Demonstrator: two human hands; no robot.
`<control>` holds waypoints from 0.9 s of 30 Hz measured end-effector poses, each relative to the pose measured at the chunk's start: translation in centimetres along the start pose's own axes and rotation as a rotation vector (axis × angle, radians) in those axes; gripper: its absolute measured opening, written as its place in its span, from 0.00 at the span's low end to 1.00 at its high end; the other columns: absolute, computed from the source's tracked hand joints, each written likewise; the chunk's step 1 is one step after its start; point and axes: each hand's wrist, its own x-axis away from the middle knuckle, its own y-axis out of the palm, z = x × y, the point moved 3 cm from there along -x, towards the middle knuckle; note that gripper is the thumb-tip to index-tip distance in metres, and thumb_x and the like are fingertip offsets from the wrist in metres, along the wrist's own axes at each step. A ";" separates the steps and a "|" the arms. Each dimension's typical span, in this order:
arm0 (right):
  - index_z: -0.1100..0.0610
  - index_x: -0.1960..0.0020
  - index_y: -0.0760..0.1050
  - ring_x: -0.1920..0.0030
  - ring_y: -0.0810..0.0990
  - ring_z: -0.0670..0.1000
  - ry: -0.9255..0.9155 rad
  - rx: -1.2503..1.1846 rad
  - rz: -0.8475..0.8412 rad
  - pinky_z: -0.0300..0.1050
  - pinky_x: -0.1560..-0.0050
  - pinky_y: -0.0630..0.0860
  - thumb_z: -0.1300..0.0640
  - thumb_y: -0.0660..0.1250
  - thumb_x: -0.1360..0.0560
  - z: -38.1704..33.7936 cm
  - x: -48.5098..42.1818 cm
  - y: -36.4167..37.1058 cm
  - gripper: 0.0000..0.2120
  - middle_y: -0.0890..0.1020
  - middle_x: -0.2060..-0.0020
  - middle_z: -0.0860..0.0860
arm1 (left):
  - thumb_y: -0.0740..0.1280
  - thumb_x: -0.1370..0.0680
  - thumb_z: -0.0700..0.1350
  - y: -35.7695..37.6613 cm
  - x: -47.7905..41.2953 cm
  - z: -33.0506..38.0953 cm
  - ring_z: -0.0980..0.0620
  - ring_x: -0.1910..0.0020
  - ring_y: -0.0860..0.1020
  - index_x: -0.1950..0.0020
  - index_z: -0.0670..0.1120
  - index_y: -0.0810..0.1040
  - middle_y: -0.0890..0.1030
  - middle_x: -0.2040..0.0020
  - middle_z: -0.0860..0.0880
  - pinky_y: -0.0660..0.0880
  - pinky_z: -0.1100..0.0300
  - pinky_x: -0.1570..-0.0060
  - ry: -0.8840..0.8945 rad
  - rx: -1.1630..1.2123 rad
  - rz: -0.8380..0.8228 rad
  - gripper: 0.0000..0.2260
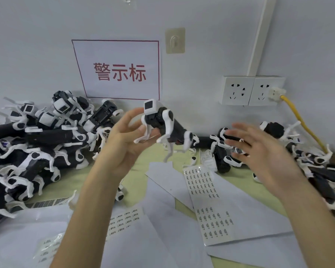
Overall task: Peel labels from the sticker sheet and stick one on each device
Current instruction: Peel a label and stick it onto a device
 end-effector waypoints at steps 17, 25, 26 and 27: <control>0.49 0.36 0.79 0.48 0.83 0.55 -0.081 0.189 -0.234 0.41 0.55 0.80 0.54 0.72 0.28 0.1 1.4 5.4 0.20 0.83 0.46 0.55 | 0.69 0.22 0.38 3.0 0.4 -2.5 0.49 0.59 0.84 0.45 0.40 0.86 0.84 0.55 0.46 0.82 0.53 0.50 -0.289 0.356 -0.058 0.09; 0.43 0.38 0.81 0.46 0.84 0.55 -0.226 0.363 -0.220 0.55 0.47 0.82 0.59 0.77 0.34 -2.6 2.3 4.3 0.26 0.85 0.44 0.51 | 0.70 0.26 0.60 3.9 0.9 -0.9 0.46 0.43 0.82 0.37 0.57 0.81 0.84 0.40 0.49 0.80 0.55 0.47 -0.044 -0.425 -0.277 0.18; 0.43 0.39 0.81 0.45 0.83 0.55 -0.246 0.377 -0.238 0.52 0.47 0.81 0.59 0.76 0.34 -2.8 2.4 4.3 0.25 0.85 0.45 0.51 | 0.70 0.26 0.59 4.1 1.1 -0.8 0.43 0.44 0.82 0.36 0.58 0.81 0.84 0.41 0.49 0.79 0.56 0.49 -0.026 -0.487 -0.313 0.19; 0.44 0.40 0.82 0.43 0.83 0.54 -0.260 0.382 -0.256 0.50 0.46 0.80 0.60 0.75 0.34 -2.9 2.4 4.3 0.24 0.84 0.44 0.51 | 0.70 0.27 0.59 4.3 1.2 -0.7 0.42 0.46 0.81 0.37 0.58 0.81 0.84 0.43 0.48 0.77 0.55 0.50 -0.011 -0.507 -0.326 0.19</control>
